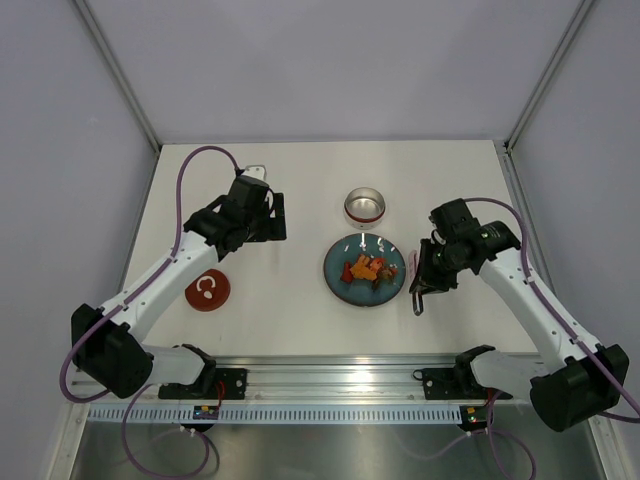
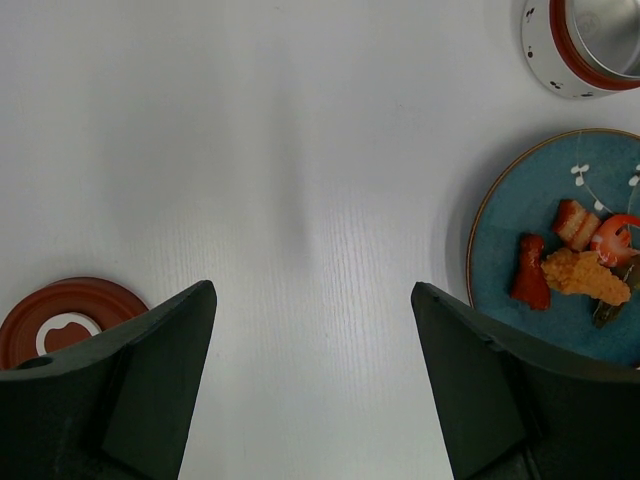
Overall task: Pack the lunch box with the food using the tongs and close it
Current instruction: Pick up the fake food from the plate.
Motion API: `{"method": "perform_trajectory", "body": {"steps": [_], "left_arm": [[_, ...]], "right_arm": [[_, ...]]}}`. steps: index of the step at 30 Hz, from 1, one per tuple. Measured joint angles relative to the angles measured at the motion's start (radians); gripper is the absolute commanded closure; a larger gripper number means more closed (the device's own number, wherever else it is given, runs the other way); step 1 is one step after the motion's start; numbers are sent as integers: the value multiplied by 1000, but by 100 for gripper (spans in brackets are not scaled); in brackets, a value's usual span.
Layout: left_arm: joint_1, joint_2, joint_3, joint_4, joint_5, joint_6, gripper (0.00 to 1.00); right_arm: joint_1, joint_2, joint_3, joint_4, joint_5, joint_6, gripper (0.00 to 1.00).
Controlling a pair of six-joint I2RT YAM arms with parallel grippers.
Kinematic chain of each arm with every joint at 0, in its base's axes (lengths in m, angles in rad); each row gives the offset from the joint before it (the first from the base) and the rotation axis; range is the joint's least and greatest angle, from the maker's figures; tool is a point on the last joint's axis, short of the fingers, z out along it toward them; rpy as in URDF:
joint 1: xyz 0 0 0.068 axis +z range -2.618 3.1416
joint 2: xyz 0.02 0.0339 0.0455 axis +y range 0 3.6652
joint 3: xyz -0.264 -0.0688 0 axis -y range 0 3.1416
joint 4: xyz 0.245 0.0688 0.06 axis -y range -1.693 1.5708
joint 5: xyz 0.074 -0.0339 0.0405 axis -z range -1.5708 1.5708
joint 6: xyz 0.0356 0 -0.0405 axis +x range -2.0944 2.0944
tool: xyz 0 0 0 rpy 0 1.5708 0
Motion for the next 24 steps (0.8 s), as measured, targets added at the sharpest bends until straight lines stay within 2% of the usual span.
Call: {"method": "perform_trajectory", "body": {"steps": [13,24], "left_arm": [[0,3,0,4,10,-3,16],[0,3,0,5,10,-8,16]], "right_arm": [[99,40,-39,58,-45,23,71],[110,102,-39,84,-45,26,70]]}}
